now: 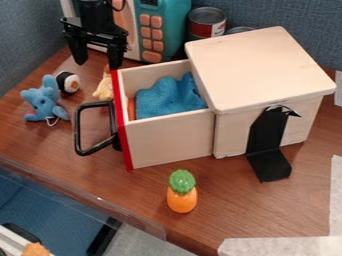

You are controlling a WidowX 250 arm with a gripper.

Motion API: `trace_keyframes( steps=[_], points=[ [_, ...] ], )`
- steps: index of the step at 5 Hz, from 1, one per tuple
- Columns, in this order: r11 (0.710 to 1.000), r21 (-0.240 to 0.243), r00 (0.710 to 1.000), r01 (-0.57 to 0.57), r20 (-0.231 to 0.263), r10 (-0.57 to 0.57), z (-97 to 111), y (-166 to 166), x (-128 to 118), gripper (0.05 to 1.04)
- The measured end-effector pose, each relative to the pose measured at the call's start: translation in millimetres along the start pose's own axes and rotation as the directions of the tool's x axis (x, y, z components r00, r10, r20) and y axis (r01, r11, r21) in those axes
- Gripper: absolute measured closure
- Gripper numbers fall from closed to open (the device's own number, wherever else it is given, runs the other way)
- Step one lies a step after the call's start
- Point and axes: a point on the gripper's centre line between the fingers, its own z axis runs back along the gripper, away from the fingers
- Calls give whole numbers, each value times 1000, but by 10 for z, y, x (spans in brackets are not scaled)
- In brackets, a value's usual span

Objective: Closed the drawer

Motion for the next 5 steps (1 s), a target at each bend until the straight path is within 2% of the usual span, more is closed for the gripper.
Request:
trace_keyframes(
  steps=[1, 2, 3, 4, 5],
  points=[
    [1000, -15, 999, 7, -41, -8, -145, -35, -47, 83],
    [999, -40, 999, 16, -34, -17, -120, -22, -101, 83],
    [999, -32, 1000, 18, 13, -17, 117, 74, -147, 83],
    [998, -55, 999, 28, 28, -26, 217, 86, -319, 83],
    [997, -70, 999, 33, 33, -31, 256, 202, -593, 83]
  ],
)
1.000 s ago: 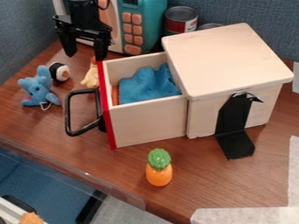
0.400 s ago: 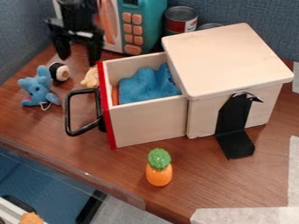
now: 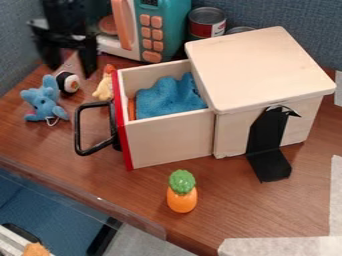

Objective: Closed the drawer

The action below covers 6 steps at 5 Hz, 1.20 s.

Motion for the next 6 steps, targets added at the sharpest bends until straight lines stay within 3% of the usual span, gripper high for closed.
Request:
trace_keyframes(
  steps=[2, 3, 5, 6],
  points=[
    [1000, -11, 998, -13, -68, 12, -262, -153, -490, 83],
    [988, -41, 988, -149, -45, 147, -394, -253, -543, 83],
    [952, -76, 947, -296, -151, 282, -851, -317, -565, 137],
    [947, -62, 942, -314, -144, 303, -873, -300, -552, 427]
  ],
)
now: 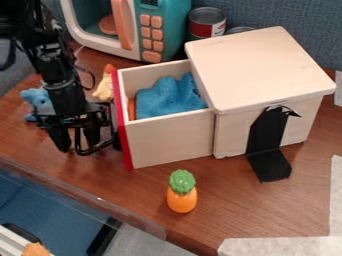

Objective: Closed the drawer

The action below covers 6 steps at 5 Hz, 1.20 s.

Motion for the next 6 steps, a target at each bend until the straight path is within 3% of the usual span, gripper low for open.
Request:
trace_keyframes(
  steps=[1, 2, 4, 6],
  points=[
    [1000, 5, 999, -24, 21, 24, -3, -9, -24, 715],
    [1000, -17, 999, -25, 45, 26, 34, -94, -96, 872],
    [990, -94, 992, -109, 52, 115, 81, -340, -100, 929],
    [985, -88, 989, -146, 11, 147, 8, -685, -66, 930]
  ],
)
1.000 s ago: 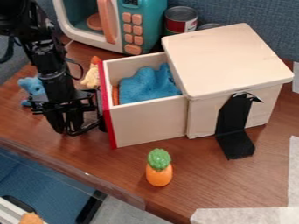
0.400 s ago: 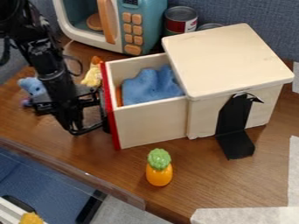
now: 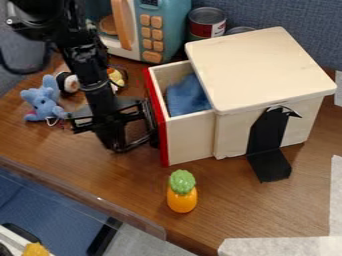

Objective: Closed the drawer

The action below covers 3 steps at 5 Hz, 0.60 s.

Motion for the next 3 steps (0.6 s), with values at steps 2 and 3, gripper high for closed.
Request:
trace_keyframes(
  steps=[2, 3],
  points=[
    [998, -53, 1000, 12, -17, -13, -51, -340, 15, 931],
    [998, -55, 1000, 22, -20, -23, -63, -515, 26, 931]
  ],
)
